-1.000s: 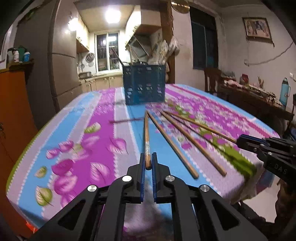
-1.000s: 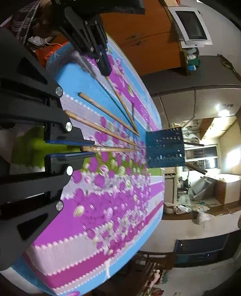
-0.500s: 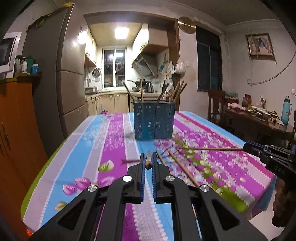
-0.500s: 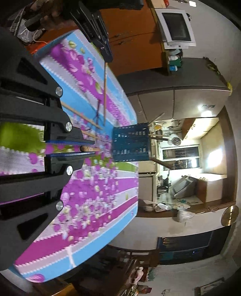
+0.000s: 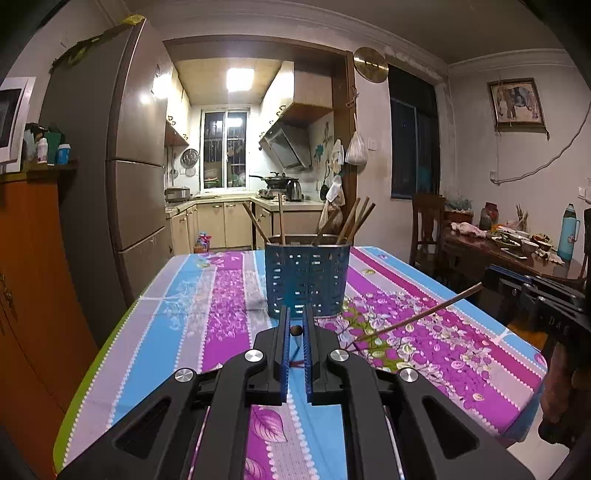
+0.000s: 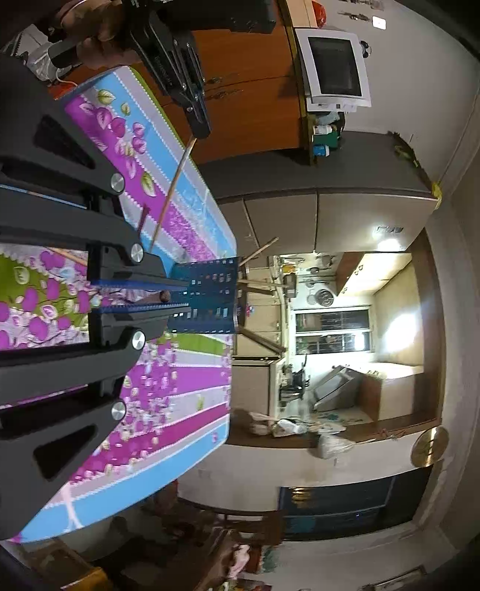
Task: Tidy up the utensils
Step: 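Lift the left gripper's chopstick toward the blue holder while the right gripper carries its chopstick there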
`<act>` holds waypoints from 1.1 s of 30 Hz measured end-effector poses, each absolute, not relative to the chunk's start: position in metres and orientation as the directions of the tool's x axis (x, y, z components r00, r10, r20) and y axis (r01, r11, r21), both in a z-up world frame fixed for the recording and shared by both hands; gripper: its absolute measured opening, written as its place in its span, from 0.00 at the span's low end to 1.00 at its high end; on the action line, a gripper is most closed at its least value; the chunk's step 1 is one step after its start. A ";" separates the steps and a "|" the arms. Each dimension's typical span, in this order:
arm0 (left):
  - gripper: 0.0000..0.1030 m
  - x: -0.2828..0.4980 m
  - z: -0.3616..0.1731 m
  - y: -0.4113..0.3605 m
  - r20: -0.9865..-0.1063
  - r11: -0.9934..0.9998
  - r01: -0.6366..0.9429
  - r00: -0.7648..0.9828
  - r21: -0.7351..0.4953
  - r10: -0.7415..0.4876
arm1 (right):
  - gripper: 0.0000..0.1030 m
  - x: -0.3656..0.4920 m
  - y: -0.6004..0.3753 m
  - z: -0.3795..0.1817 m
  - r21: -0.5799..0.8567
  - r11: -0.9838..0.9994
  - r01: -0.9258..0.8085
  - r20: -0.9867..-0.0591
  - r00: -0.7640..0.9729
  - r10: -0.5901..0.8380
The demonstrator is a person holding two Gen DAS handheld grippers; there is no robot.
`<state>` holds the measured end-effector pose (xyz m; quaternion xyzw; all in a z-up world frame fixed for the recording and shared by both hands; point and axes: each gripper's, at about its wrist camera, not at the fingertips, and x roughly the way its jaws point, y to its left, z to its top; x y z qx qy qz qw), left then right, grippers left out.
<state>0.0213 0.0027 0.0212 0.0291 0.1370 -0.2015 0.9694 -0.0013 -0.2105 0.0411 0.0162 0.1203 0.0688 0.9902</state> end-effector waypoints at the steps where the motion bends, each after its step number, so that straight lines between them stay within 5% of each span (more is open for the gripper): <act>1: 0.07 0.022 0.024 0.003 -0.274 0.916 0.401 0.881 -0.001 -0.386 | 0.05 0.000 -0.210 0.044 0.046 0.990 -0.136 -0.232 0.962 0.143; 33: 0.07 0.064 0.100 -0.009 -0.254 0.873 0.486 0.841 -0.032 -0.477 | 0.05 0.040 -0.219 0.110 0.087 0.973 -0.213 -0.190 0.955 0.226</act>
